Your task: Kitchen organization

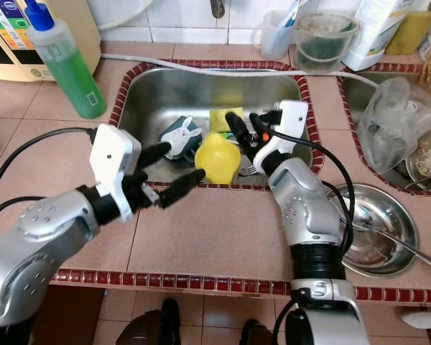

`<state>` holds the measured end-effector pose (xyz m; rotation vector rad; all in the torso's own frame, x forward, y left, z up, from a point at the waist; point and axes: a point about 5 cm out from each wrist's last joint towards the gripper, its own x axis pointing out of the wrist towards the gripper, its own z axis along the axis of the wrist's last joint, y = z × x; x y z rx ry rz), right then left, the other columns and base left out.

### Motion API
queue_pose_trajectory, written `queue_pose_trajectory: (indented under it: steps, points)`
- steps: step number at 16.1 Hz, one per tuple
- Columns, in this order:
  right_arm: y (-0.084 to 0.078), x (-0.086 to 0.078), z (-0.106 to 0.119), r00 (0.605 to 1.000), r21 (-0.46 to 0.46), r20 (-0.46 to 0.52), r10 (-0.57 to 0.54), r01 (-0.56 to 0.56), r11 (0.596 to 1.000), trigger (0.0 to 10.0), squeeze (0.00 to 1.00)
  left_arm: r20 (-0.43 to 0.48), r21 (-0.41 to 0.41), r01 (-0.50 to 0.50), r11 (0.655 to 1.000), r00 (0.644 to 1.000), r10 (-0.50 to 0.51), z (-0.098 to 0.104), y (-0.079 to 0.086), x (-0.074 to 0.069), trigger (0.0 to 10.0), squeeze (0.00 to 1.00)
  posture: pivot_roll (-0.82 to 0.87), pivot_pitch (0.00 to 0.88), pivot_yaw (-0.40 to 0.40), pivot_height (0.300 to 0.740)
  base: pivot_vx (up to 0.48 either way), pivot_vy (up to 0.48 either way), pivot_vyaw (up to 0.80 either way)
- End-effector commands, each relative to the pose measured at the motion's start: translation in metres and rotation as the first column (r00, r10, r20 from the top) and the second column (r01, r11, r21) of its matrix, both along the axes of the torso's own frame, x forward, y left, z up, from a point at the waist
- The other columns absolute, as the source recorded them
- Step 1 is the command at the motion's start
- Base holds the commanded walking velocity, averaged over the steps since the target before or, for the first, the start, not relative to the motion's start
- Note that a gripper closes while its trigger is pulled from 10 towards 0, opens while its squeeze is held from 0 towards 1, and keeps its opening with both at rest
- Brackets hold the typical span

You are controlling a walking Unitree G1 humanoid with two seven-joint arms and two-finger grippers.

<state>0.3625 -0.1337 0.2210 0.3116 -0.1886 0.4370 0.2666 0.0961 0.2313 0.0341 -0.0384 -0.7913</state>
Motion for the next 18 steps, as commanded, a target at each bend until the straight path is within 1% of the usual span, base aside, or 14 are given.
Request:
queue_pose_trajectory:
  steps: [1,3,4,5,6,7,9,11,12,13,14,15,16,18]
  points:
    - [-0.001,-0.003,0.008,0.998,0.004,0.054,-0.036,0.036,0.999,10.0,1.0,0.012,-0.009,-0.036,0.999,0.999,0.036,0.0,0.004,0.005,10.0,0.0,0.1,0.18,0.027,0.74,0.0,0.0,0.0]
    - [-0.001,-0.004,0.007,0.995,-0.009,0.074,-0.071,0.072,0.997,10.0,1.0,-0.004,-0.018,-0.093,0.995,0.996,0.093,-0.006,0.008,0.015,10.0,0.0,0.1,0.137,0.013,0.74,0.0,0.0,0.0]
    - [0.005,-0.008,0.005,0.99,-0.049,0.109,-0.091,0.097,0.994,10.0,1.0,-0.023,0.071,-0.2,0.977,0.979,0.202,-0.026,0.018,0.025,10.0,0.0,0.09,0.111,0.009,0.74,0.0,0.0,0.0]
    - [0.005,-0.009,0.004,0.989,-0.055,0.115,-0.098,0.104,0.993,10.0,1.0,-0.039,0.078,-0.232,0.97,0.971,0.236,-0.032,0.021,0.027,10.0,0.0,0.09,0.093,0.008,0.74,0.0,0.0,0.0]
    - [0.006,-0.011,0.001,0.984,-0.06,0.128,-0.12,0.129,0.99,10.0,1.0,-0.098,0.049,-0.312,0.949,0.944,0.315,-0.045,0.026,0.034,10.0,0.0,0.07,0.056,0.006,0.74,0.0,0.0,0.0]
    - [0.008,-0.014,-0.002,0.982,-0.071,0.137,-0.129,0.139,0.988,10.0,1.0,-0.121,0.04,-0.34,0.94,0.932,0.342,-0.052,0.029,0.036,10.0,0.0,0.07,0.051,0.007,0.74,0.0,0.0,0.0]
    - [0.006,-0.019,-0.012,0.98,-0.081,0.13,-0.15,0.161,0.984,10.0,1.0,-0.117,0.055,-0.397,0.916,0.909,0.401,-0.063,0.035,0.043,10.0,0.0,0.05,0.018,0.006,0.74,0.0,0.0,0.0]
    - [0.0,-0.023,-0.023,0.977,-0.095,0.111,-0.181,0.192,0.977,10.0,1.0,-0.117,0.035,-0.437,0.899,0.891,0.438,-0.065,0.04,0.048,10.0,0.0,0.05,0.0,0.004,0.74,0.0,0.0,0.0]
    - [-0.002,-0.028,-0.032,0.974,-0.108,0.102,-0.204,0.215,0.971,10.0,1.0,-0.108,0.038,-0.457,0.889,0.882,0.458,-0.067,0.043,0.051,10.0,0.0,0.05,0.0,-0.003,0.74,0.0,0.0,0.0]
    - [-0.003,-0.034,-0.043,0.971,-0.158,0.101,-0.219,0.233,0.96,10.0,1.0,-0.12,0.026,-0.478,0.878,0.871,0.477,-0.07,0.046,0.053,10.0,0.0,0.05,0.0,-0.01,0.74,0.0,0.0,0.0]
    - [-0.004,-0.039,-0.05,0.97,-0.158,0.082,-0.23,0.24,0.958,10.0,1.0,-0.122,-0.018,-0.496,0.868,0.863,0.491,-0.07,0.046,0.055,10.0,0.0,0.05,0.0,-0.013,0.74,0.0,0.0,0.0]
    - [-0.006,-0.042,-0.055,0.966,-0.147,0.069,-0.248,0.256,0.956,10.0,1.0,-0.055,0.025,-0.508,0.861,0.859,0.508,-0.071,0.047,0.055,10.0,0.0,0.05,0.0,-0.016,0.74,0.0,0.0,0.0]
    - [-0.006,-0.046,-0.059,0.961,-0.141,0.072,-0.268,0.276,0.951,10.0,1.0,-0.049,-0.016,-0.518,0.855,0.855,0.516,-0.074,0.046,0.055,10.0,0.0,0.05,0.0,-0.021,0.74,0.0,0.0,0.0]
    - [-0.003,-0.052,-0.063,0.952,-0.146,0.084,-0.295,0.304,0.941,10.0,1.0,-0.031,-0.053,-0.522,0.851,0.853,0.521,-0.079,0.043,0.052,10.0,0.0,0.05,0.0,-0.022,0.74,0.0,0.0,0.0]
